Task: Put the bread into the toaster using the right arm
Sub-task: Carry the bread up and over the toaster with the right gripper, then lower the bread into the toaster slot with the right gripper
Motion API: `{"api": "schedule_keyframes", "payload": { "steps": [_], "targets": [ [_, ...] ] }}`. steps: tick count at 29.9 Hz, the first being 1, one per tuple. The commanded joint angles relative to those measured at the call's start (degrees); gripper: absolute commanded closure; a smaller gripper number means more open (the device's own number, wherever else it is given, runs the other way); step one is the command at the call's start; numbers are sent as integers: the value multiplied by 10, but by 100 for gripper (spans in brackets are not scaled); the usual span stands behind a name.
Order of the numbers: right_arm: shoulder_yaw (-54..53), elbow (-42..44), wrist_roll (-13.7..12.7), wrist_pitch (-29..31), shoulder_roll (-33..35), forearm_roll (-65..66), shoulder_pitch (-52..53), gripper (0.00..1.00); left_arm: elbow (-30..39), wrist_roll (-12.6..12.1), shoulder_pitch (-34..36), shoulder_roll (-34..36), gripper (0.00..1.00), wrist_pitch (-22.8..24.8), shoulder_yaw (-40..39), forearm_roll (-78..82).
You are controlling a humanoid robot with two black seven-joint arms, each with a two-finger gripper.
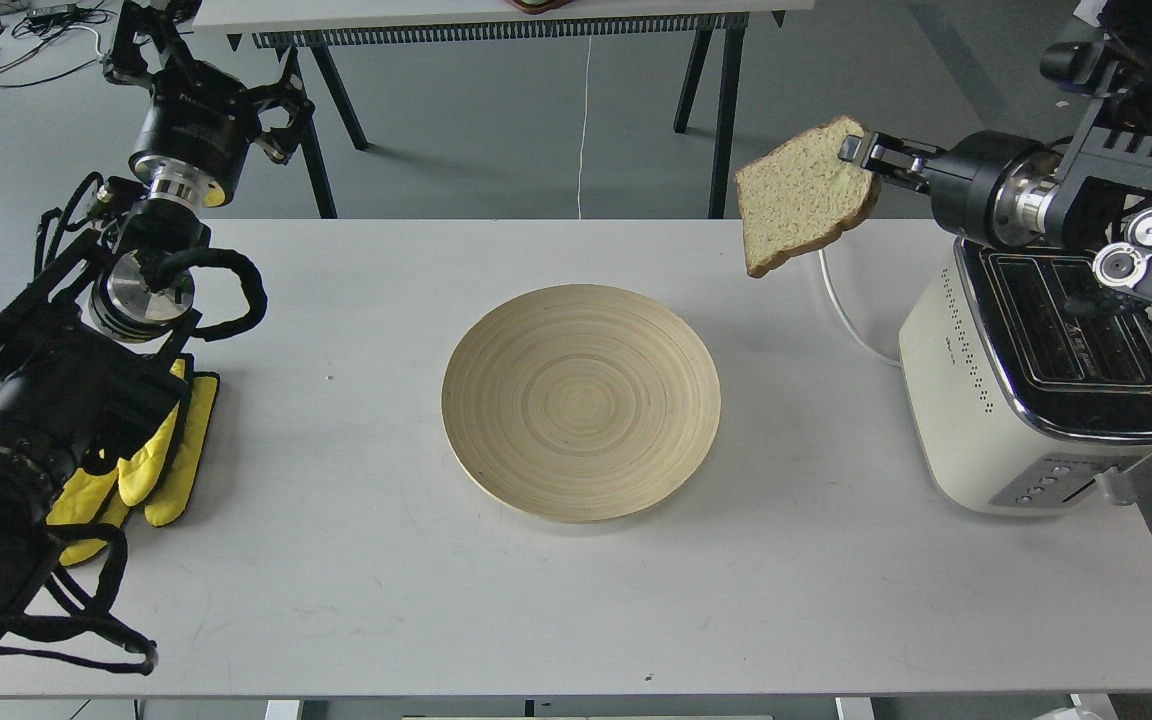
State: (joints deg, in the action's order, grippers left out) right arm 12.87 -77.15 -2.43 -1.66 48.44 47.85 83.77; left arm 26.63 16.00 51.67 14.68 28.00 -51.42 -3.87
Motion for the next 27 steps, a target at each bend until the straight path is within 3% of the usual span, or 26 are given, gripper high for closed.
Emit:
{"api": "schedule_keyframes", "payload": {
  "steps": [1,12,18,22,27],
  "targets": [
    [33,-39,-10,17,66,4,53,100,0,0,0,0,0,0,0,0],
    [84,-110,-16,103,213,106,140,100,0,0,-1,0,0,0,0,0],
    [130,-116,-18,112,243,160,140,100,0,0,0,0,0,0,0,0],
    [131,-126,-37,113,263,161,141,100,0,0,0,0,0,0,0,1],
    [131,-138,-41,121,278,161,141,100,0,0,0,0,0,0,0,1]
  ]
}}
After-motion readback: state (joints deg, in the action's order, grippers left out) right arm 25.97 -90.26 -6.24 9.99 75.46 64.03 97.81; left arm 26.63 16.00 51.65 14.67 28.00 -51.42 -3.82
